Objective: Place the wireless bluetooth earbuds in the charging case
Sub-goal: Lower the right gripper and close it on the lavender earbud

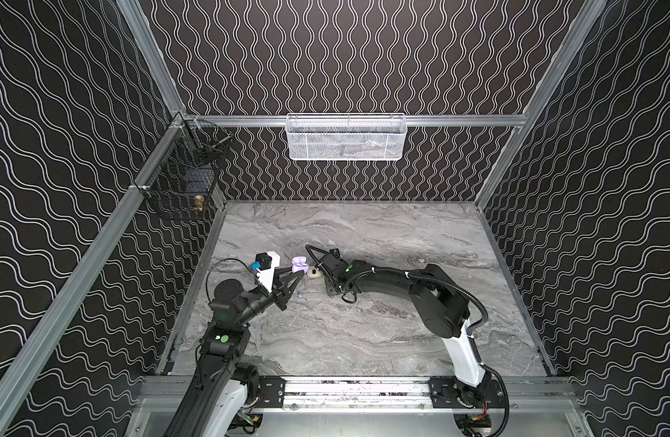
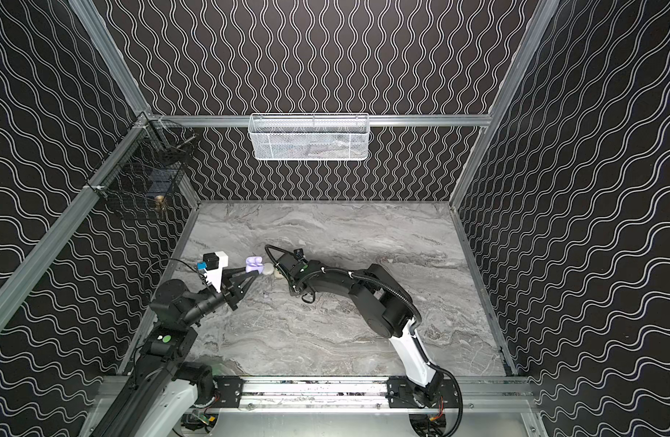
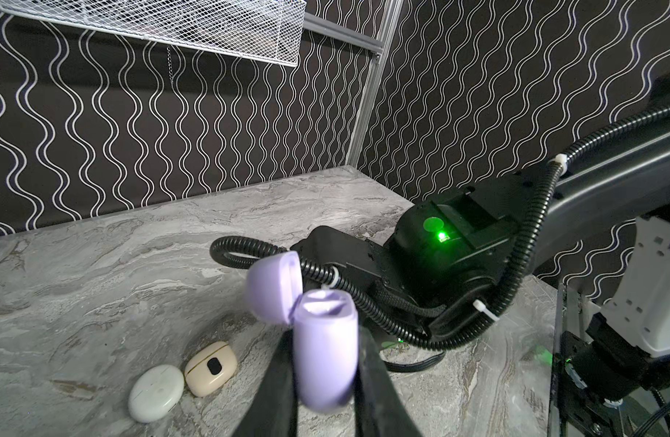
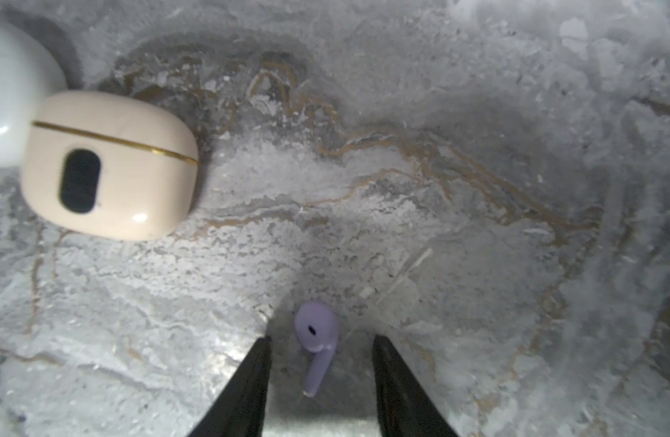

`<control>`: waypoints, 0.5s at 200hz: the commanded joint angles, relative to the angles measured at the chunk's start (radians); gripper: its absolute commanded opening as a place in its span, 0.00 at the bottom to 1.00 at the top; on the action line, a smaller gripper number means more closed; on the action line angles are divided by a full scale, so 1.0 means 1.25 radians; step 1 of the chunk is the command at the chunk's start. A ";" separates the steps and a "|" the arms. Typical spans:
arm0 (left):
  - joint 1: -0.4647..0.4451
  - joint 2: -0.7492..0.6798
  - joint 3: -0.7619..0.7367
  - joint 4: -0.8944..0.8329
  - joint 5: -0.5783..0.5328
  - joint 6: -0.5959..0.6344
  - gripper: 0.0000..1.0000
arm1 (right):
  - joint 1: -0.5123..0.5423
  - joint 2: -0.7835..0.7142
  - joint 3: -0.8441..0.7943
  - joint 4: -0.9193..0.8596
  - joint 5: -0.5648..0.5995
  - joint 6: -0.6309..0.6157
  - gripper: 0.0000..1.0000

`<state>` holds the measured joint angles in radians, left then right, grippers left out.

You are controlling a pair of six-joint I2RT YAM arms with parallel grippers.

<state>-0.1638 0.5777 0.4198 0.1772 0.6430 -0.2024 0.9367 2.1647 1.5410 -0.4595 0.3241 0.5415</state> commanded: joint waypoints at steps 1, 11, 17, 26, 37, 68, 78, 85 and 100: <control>0.001 -0.002 0.005 0.008 0.002 0.015 0.00 | 0.002 0.014 0.011 -0.007 -0.023 0.011 0.46; 0.001 -0.003 0.005 0.007 0.002 0.015 0.00 | 0.002 0.018 0.015 -0.010 -0.024 0.012 0.44; 0.001 -0.002 0.005 0.007 0.002 0.015 0.00 | 0.002 0.019 0.017 -0.012 -0.025 0.011 0.43; 0.001 -0.004 0.005 0.007 0.002 0.015 0.00 | 0.003 0.023 0.018 -0.013 -0.026 0.011 0.41; 0.001 -0.004 0.006 0.009 0.002 0.015 0.00 | 0.004 0.026 0.019 -0.012 -0.027 0.012 0.40; 0.002 -0.004 0.005 0.007 0.003 0.015 0.00 | 0.006 0.038 0.031 -0.022 -0.021 0.011 0.35; 0.001 -0.005 0.005 0.007 0.004 0.015 0.00 | 0.007 0.041 0.036 -0.027 -0.019 0.012 0.33; 0.001 -0.005 0.005 0.006 0.003 0.015 0.00 | 0.007 0.042 0.037 -0.031 -0.016 0.012 0.33; 0.001 -0.006 0.005 0.006 0.002 0.015 0.00 | 0.009 0.041 0.037 -0.032 -0.013 0.012 0.30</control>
<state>-0.1638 0.5728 0.4198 0.1673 0.6399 -0.2024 0.9436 2.2013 1.5864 -0.4484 0.3225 0.5419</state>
